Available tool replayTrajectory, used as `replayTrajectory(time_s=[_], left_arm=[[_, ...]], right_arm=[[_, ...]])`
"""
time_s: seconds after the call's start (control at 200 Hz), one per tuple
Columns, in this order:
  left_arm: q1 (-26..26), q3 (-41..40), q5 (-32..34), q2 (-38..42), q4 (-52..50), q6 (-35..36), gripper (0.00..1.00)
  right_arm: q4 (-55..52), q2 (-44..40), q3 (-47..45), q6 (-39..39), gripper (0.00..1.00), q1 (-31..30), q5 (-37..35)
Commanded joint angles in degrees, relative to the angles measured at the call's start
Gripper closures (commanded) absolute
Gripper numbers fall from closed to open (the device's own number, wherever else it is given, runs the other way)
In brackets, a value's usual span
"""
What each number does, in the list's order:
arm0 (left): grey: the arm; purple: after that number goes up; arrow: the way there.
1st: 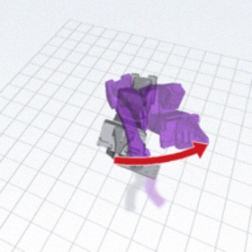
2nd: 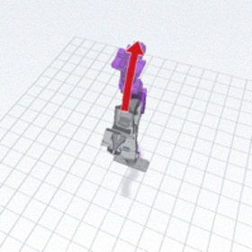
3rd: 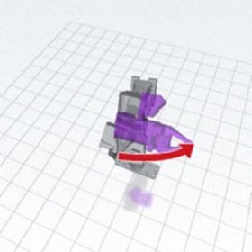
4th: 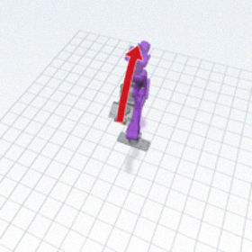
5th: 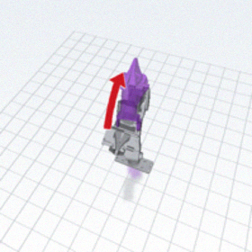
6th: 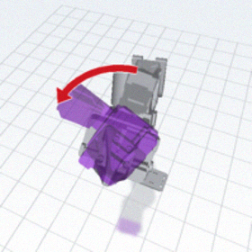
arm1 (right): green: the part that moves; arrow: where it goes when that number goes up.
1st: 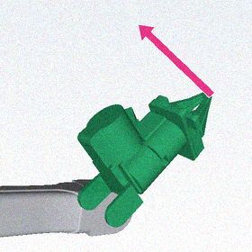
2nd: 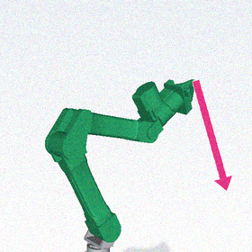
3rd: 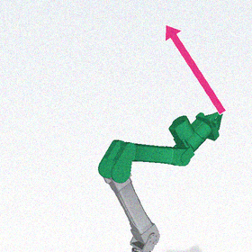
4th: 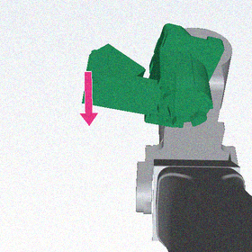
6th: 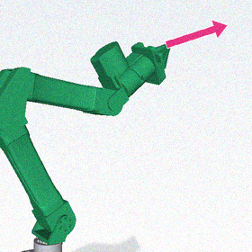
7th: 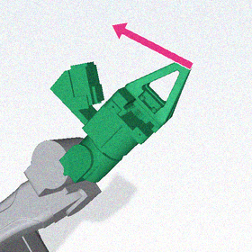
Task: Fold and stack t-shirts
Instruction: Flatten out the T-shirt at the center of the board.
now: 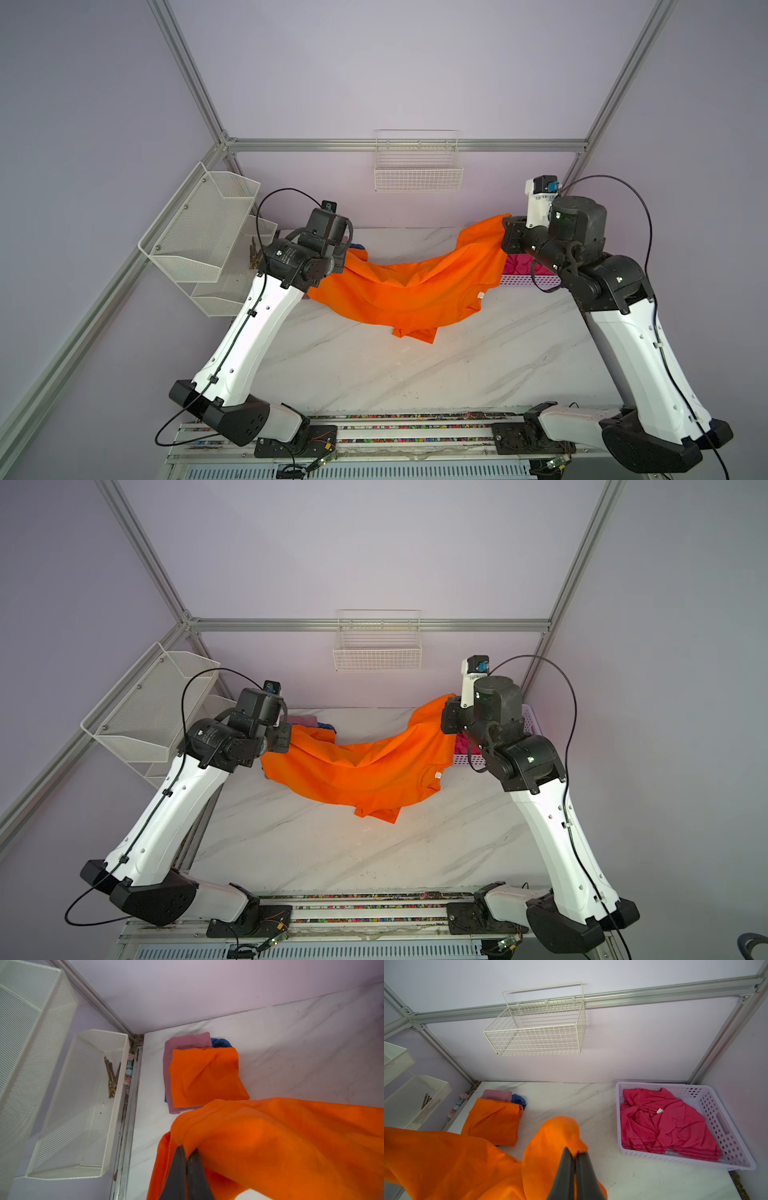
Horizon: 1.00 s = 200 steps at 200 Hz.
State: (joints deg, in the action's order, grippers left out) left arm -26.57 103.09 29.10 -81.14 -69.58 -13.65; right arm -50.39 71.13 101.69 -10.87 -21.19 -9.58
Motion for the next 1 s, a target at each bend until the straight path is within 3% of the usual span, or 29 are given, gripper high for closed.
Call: replayTrajectory(time_s=[0.0,0.21,0.385,0.485,0.64,0.83,0.89,0.995], left_arm=[[-0.13,-1.70,-4.68,6.30,-1.66,-7.35,1.00],[-0.05,-3.39,-8.09,5.36,-4.05,-9.64,0.98],[0.37,-0.84,-6.24,-7.07,-2.31,-10.25,1.00],[3.13,0.96,-7.22,-14.90,1.13,-10.69,1.00],[7.89,15.31,-10.67,-29.25,0.43,-11.07,1.00],[8.37,44.37,-8.90,-39.13,0.37,-9.99,1.00],[8.37,46.01,-9.15,-37.65,3.45,-9.86,1.00],[8.31,39.64,-13.26,-31.41,9.42,-8.52,1.00]], right_arm=[[-2.48,-4.74,-0.58,-2.99,1.00,0.27,-0.81],[-4.55,-5.65,-0.70,-6.30,1.00,0.23,0.27],[0.58,-0.34,-2.57,-5.52,1.00,0.27,0.72],[4.19,5.40,-1.56,-3.34,1.00,0.71,0.63],[8.27,14.72,7.86,-3.35,1.00,2.64,2.78],[3.26,27.22,31.45,-2.94,1.00,3.86,6.11],[3.34,27.95,35.29,-2.83,1.00,4.00,6.76],[2.48,27.01,36.80,-3.36,1.00,4.38,9.08]])
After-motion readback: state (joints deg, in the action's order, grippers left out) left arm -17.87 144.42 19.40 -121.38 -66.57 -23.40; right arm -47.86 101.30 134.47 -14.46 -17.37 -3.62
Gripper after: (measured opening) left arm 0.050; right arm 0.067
